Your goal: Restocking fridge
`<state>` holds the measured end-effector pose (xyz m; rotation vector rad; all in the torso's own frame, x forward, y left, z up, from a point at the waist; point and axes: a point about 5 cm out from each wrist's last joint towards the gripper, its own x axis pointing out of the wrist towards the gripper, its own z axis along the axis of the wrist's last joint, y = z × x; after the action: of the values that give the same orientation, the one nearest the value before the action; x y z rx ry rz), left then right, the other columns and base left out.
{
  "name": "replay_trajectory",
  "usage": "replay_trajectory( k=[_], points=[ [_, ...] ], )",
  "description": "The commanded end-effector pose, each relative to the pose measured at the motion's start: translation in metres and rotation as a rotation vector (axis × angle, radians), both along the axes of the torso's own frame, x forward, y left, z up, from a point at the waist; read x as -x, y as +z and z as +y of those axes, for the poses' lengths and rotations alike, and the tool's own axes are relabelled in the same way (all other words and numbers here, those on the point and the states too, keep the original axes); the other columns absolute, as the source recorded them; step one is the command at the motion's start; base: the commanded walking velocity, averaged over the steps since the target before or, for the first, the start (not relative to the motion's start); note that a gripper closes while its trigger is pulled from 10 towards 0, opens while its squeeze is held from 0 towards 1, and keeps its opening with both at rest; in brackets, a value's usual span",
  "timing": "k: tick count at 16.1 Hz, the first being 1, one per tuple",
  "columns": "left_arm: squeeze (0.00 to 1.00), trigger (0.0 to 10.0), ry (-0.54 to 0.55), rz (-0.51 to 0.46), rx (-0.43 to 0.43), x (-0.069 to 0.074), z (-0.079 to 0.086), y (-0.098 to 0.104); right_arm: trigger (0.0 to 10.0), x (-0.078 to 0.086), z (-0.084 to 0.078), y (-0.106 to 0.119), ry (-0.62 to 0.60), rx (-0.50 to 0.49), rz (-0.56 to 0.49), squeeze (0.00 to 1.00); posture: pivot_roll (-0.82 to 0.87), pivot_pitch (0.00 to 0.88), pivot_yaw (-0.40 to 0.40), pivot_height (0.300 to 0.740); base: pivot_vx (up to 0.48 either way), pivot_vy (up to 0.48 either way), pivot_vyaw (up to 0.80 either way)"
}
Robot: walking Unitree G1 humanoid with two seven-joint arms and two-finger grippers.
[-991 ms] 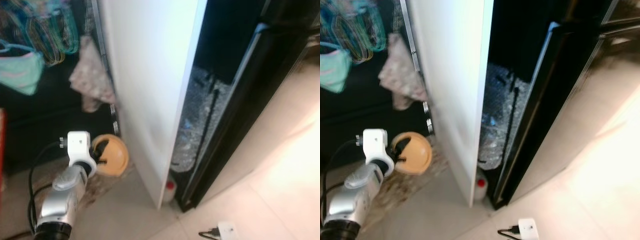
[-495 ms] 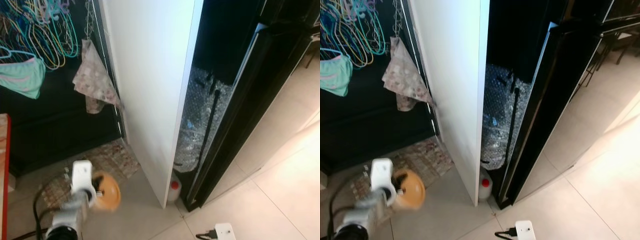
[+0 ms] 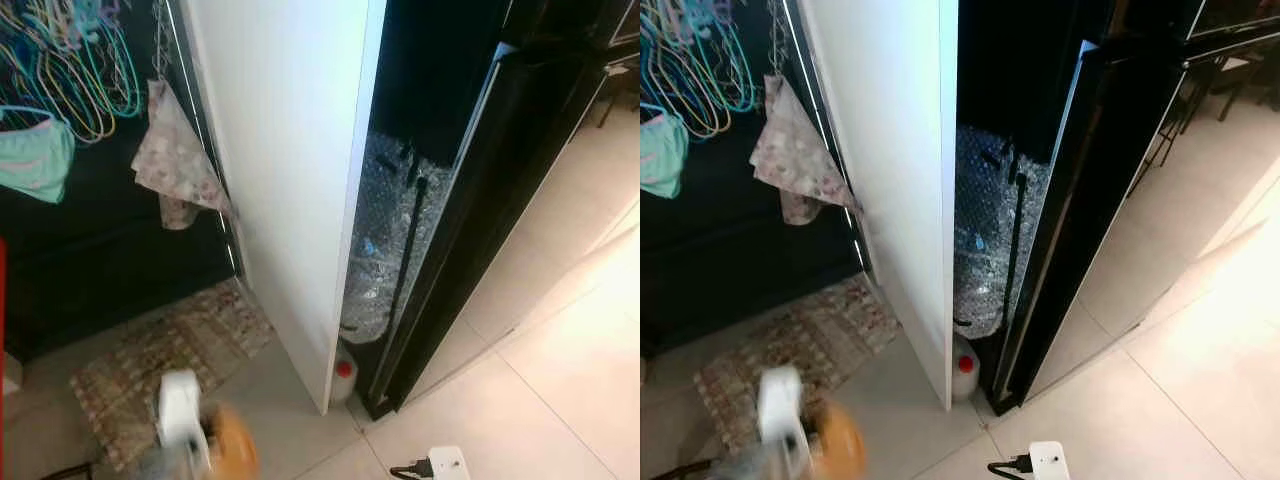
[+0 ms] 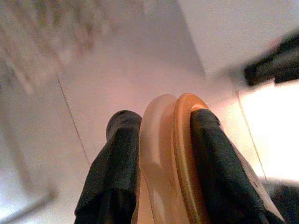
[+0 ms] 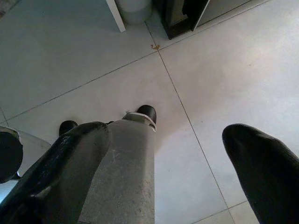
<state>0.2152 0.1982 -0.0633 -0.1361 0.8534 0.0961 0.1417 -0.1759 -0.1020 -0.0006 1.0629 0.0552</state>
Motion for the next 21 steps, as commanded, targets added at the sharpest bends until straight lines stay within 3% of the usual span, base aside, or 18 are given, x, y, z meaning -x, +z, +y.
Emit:
replay_trajectory(
  k=[1,4,10,21],
  points=[
    [0.0,10.0,0.014,-0.057,-0.018,-0.01,0.009,0.009,10.0,0.0,0.0,0.0,-0.014,-0.002,-0.006,0.0,0.02,0.033,0.015,0.74,0.0,0.0,0.0],
    [0.0,10.0,0.052,-0.017,-0.02,0.0,0.012,0.001,10.0,0.0,0.001,0.0,-0.012,-0.004,-0.003,0.0,0.02,0.028,0.013,0.74,0.0,0.0,0.0],
    [0.0,10.0,0.072,-0.035,-0.009,0.0,0.012,0.001,10.0,0.002,-0.002,0.0,-0.03,0.006,0.0,0.0,0.01,0.012,0.009,0.74,0.0,0.0,0.0],
    [0.0,10.0,0.107,-0.024,-0.009,0.007,0.014,-0.003,10.0,0.004,-0.001,-0.001,-0.023,-0.007,0.005,0.0,0.01,0.0,0.018,0.74,0.0,0.0,-0.8]
  ],
)
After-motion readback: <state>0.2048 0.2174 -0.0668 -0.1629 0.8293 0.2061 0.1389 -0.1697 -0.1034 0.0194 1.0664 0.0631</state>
